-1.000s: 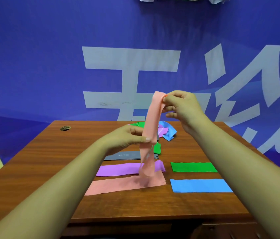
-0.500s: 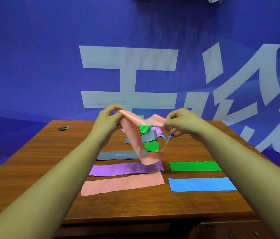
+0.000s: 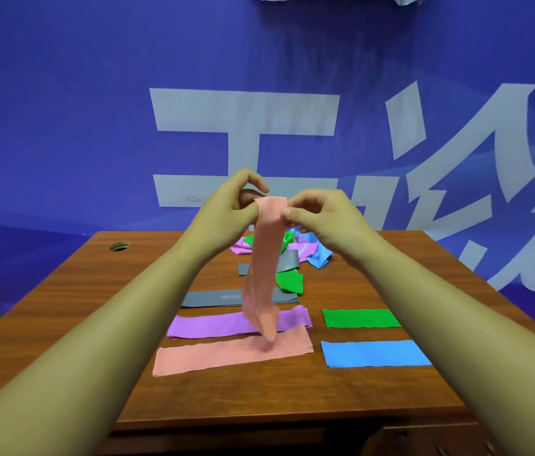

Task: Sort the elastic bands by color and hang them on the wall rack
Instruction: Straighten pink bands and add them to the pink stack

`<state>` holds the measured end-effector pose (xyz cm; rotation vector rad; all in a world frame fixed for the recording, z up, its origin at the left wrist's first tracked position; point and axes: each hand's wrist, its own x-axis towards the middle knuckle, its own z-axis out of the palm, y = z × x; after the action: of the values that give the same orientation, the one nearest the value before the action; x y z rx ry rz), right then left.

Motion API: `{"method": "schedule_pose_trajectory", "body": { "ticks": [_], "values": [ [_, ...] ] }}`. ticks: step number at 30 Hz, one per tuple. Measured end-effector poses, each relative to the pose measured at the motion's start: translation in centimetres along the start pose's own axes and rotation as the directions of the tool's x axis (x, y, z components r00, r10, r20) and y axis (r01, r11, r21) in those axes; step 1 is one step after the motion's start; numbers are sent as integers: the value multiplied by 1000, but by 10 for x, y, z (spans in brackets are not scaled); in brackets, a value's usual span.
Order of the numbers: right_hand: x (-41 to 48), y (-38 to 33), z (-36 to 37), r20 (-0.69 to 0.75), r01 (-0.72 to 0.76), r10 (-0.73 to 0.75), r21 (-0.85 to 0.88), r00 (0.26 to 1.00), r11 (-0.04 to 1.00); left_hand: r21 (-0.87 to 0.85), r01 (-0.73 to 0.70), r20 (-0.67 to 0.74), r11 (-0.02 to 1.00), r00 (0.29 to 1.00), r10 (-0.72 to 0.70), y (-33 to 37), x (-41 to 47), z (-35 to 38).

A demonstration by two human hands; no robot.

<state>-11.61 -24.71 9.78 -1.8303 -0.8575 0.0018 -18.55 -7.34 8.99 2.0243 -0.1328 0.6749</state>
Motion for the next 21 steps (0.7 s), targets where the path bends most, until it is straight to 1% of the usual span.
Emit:
{"method": "schedule_pose_trajectory", "body": {
  "ticks": [3,5,7,8,9,12,15,17,18,20,21],
  "values": [
    [2,3,2,-97,-22,25,37,995,999,-79,65,-23,995,997,-67,-3,-2,2],
    [3,3,1,-142,-50,65,110,988,993,-231,119,-19,966,992,-127,-5,-2,3],
    [3,2,2,-145,-67,93,174,985,983,-393,156,36,906,987,-154,-6,-4,4],
    [2,0,3,-138,-70,97,187,986,980,-425,159,52,891,987,-151,-7,-5,5],
    [1,-1,3,-130,-70,95,186,987,980,-405,144,37,903,989,-142,-8,-5,5],
    [1,-5,5,-109,-67,92,216,990,974,-274,68,-75,959,993,-92,-10,-3,8],
    [1,-8,3,-61,-73,89,232,994,970,-252,27,-103,967,993,-54,-7,-1,7],
    [2,-11,3,-38,-43,51,190,998,981,-257,36,-72,966,996,-56,-8,-1,7],
    [3,-12,2,-46,-30,39,179,998,983,-290,61,-39,955,996,-76,-9,-1,7],
    [7,-16,0,-85,-22,40,202,996,979,-355,156,82,922,987,-136,-16,-5,11],
    [9,-18,-1,-106,-24,49,231,993,973,-349,197,141,916,978,-157,-20,-8,15]
  ]
}}
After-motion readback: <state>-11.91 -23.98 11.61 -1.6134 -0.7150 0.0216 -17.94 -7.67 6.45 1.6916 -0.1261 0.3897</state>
